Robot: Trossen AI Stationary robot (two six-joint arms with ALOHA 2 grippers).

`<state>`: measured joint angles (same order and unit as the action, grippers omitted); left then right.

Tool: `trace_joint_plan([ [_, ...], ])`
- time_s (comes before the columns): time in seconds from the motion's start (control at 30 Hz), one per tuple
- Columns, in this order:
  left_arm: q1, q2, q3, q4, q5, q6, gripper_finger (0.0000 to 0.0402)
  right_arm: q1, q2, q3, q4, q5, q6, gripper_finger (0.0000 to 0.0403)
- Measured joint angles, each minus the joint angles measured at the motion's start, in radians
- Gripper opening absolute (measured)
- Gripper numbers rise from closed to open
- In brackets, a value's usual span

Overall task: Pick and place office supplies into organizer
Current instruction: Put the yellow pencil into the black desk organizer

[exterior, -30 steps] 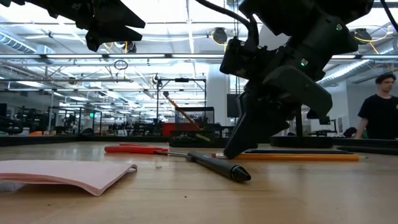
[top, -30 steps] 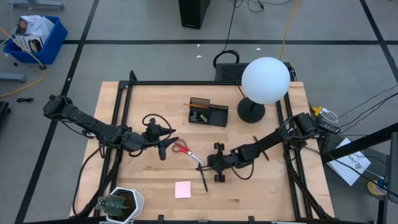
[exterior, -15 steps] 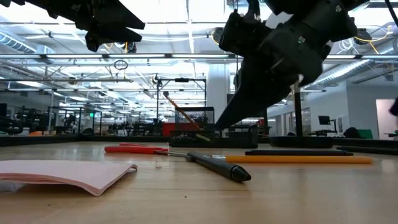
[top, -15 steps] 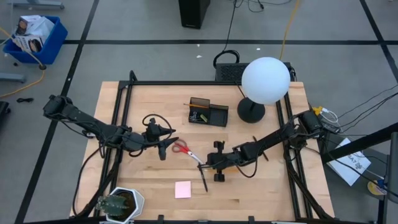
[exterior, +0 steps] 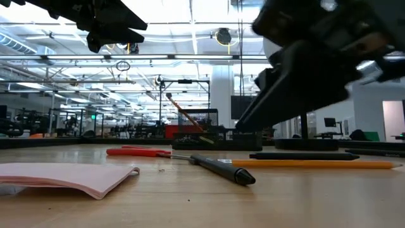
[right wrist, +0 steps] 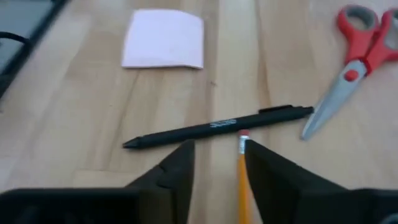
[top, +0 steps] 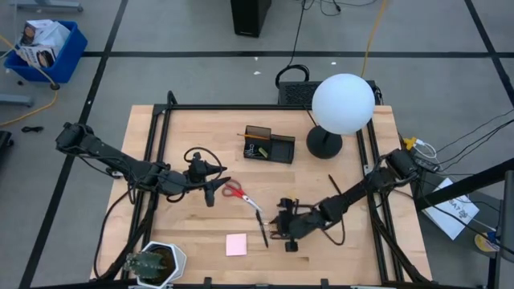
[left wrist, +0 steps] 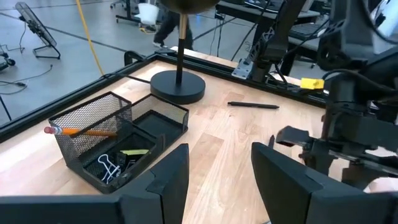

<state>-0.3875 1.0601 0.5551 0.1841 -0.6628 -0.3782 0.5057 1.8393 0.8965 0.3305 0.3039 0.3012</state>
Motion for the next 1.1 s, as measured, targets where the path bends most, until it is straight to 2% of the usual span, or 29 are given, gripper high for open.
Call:
trace_joint_plan([
  [0.1, 0.0, 0.0, 0.0, 0.001, 0.0, -0.001, 0.0179, -0.001, 0.0, -0.079, 0.131, 0.013, 0.009, 0.0171],
  [0.2, 0.0, 0.0, 0.0, 0.001, 0.0, -0.013, 0.0179, -0.018, 0.012, -0.136, 0.195, 0.015, 0.049, 0.0183],
  [0.47, 0.002, 0.0, 0.0, 0.0, 0.0, -0.01, 0.0179, -0.019, 0.137, -0.15, 0.357, 0.035, 0.043, 0.0174],
  [0.63, 0.002, 0.0, 0.0, 0.0, 0.0, -0.01, 0.0179, -0.019, 0.197, -0.148, 0.381, 0.036, 0.042, 0.0163],
  [0.87, 0.002, 0.0, 0.0, -0.001, 0.0, -0.01, 0.0179, -0.001, 0.245, -0.148, 0.369, 0.038, -0.02, 0.0126],
  [1.1, 0.002, 0.0, 0.0, 0.0, 0.007, -0.011, 0.0179, 0.0, 0.246, -0.153, 0.306, 0.029, 0.017, 0.0049],
])
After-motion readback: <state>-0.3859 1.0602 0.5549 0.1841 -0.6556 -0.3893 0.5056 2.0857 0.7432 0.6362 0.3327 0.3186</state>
